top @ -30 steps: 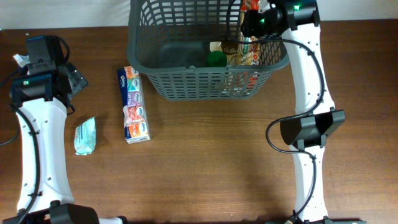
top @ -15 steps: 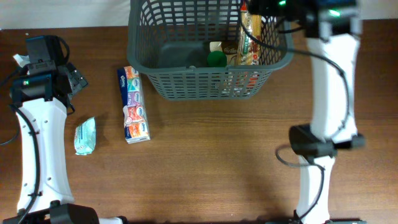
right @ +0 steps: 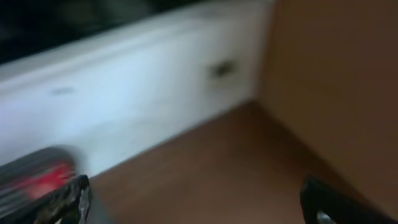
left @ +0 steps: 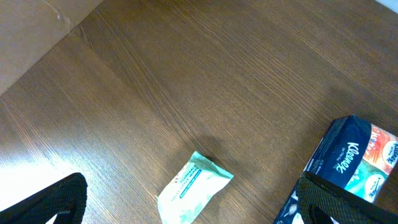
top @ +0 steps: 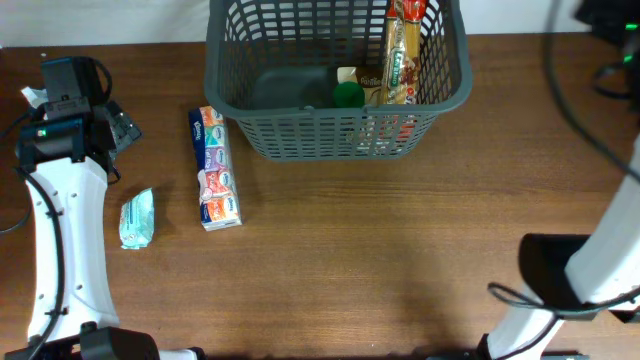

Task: Pack container
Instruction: 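Open the right gripper and withdraw it to the right edge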

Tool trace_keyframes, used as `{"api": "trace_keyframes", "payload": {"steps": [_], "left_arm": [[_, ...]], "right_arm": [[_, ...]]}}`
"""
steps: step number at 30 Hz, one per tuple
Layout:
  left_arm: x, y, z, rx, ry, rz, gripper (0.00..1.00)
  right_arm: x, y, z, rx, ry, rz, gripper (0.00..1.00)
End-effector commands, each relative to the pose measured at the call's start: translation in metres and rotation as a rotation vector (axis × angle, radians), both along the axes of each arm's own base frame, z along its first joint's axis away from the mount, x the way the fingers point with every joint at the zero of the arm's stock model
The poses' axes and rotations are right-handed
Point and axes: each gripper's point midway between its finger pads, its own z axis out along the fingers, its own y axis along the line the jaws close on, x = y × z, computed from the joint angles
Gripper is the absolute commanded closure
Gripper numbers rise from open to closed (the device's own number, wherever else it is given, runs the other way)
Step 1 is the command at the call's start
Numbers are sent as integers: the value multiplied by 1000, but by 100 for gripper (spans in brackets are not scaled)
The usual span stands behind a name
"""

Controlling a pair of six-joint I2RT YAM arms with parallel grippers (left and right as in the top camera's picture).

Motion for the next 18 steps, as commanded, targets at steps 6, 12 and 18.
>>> {"api": "trace_keyframes", "payload": {"steps": [6, 12, 18], "left_arm": [[-1, 1, 9, 8, -20, -4, 1], [-1, 1, 9, 8, -20, -3, 0], [1, -2, 8, -8, -24, -13, 0]], "right_arm": [[-39, -120, -48, 146, 69, -439, 1], [-38, -150, -101, 242, 220, -477, 1], [-38, -163, -166, 295, 419, -516, 1]]}}
